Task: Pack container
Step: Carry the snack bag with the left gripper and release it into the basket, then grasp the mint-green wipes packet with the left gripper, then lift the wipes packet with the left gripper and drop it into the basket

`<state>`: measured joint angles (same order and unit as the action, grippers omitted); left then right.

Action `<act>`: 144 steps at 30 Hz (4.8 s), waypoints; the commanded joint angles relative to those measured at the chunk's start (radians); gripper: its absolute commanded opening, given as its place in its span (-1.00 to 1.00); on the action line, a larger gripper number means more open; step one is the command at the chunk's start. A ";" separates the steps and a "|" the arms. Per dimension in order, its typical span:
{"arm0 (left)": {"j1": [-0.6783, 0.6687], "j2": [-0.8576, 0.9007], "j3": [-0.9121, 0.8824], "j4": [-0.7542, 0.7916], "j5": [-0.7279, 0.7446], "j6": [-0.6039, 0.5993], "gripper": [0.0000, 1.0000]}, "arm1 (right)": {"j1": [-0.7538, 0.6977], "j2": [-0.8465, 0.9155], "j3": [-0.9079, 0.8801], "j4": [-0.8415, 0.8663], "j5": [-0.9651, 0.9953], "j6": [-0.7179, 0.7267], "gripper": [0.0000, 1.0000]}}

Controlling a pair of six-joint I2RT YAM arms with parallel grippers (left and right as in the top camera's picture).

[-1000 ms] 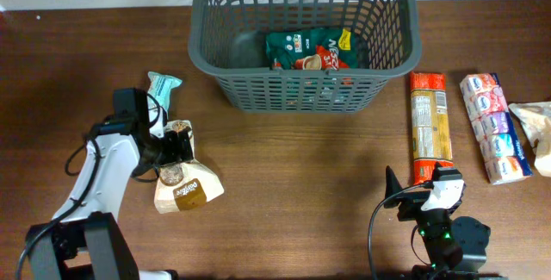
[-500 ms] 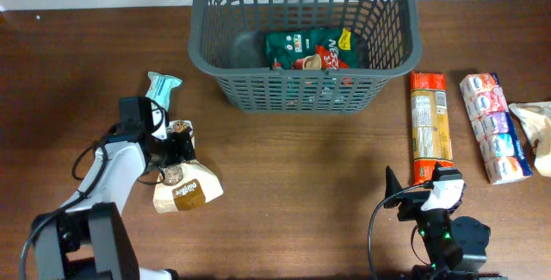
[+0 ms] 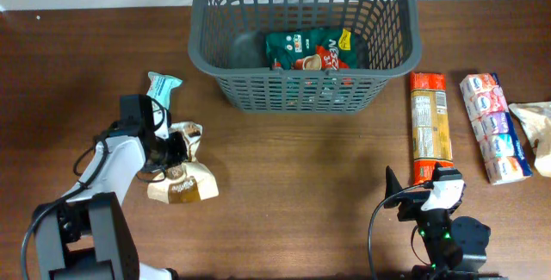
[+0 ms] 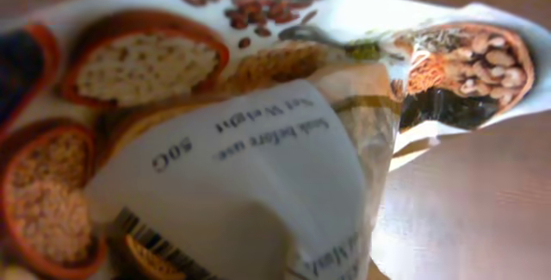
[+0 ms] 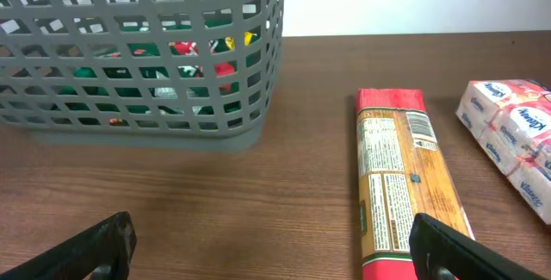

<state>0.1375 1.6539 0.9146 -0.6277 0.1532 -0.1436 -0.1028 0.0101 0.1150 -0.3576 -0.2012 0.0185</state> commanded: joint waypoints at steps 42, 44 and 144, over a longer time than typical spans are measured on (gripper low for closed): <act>-0.486 0.352 1.054 0.274 0.158 0.897 -0.96 | 0.006 -0.007 -0.006 -0.001 -0.005 0.002 0.98; -0.497 0.394 1.054 0.270 0.158 0.875 -0.97 | 0.006 -0.007 -0.006 -0.001 -0.005 0.002 0.98; -0.476 0.395 1.721 -0.589 0.172 0.973 -0.97 | 0.006 -0.007 -0.006 -0.001 -0.005 0.002 0.98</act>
<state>-0.3187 1.9636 2.6453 -1.2407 0.3122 0.7345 -0.1028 0.0101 0.1150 -0.3576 -0.2016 0.0193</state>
